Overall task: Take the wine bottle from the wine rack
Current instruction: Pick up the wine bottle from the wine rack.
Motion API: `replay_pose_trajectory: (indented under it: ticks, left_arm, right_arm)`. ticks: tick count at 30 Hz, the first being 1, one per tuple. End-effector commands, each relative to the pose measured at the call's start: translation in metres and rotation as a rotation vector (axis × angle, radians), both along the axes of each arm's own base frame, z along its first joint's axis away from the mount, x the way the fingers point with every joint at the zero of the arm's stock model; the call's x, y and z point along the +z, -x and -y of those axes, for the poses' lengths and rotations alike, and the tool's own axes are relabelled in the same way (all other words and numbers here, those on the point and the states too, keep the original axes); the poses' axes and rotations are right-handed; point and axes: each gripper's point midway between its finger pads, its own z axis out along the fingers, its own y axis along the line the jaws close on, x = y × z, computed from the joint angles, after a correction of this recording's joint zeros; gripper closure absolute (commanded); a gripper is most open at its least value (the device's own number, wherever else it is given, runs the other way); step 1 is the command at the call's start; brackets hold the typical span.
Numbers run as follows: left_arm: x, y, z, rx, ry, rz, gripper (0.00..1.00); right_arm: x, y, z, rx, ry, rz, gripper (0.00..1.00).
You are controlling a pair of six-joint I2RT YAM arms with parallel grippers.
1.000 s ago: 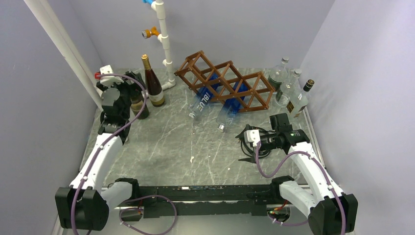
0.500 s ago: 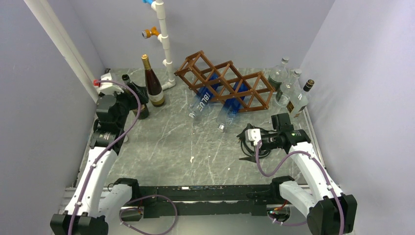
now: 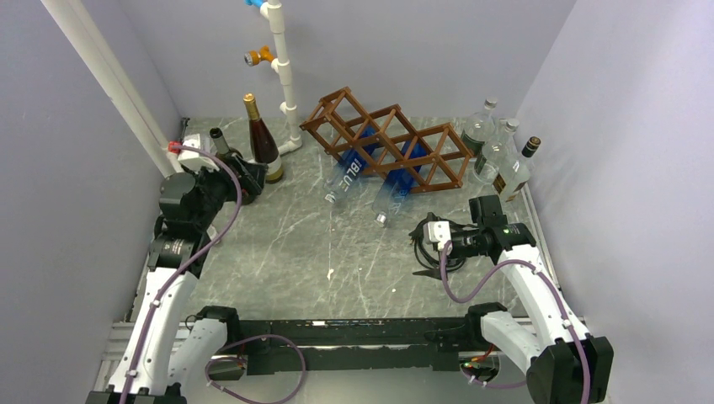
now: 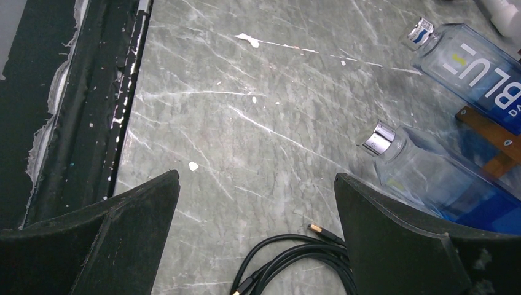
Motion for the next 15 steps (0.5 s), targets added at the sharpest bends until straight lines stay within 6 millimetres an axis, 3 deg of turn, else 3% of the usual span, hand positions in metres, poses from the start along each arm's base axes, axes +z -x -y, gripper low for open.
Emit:
replay_pose_trajectory:
  ticks: [1, 15]
  left_arm:
    - [0.010, 0.015, 0.019, -0.130, -0.004, 0.046, 0.00]
    - [-0.003, 0.037, 0.048, -0.312, 0.039, 0.004, 0.01]
  right_arm:
    - [0.021, -0.002, -0.005, 0.031, -0.055, 0.064, 0.00]
    - [0.020, -0.004, -0.004, 0.023, -0.051, 0.063, 0.00]
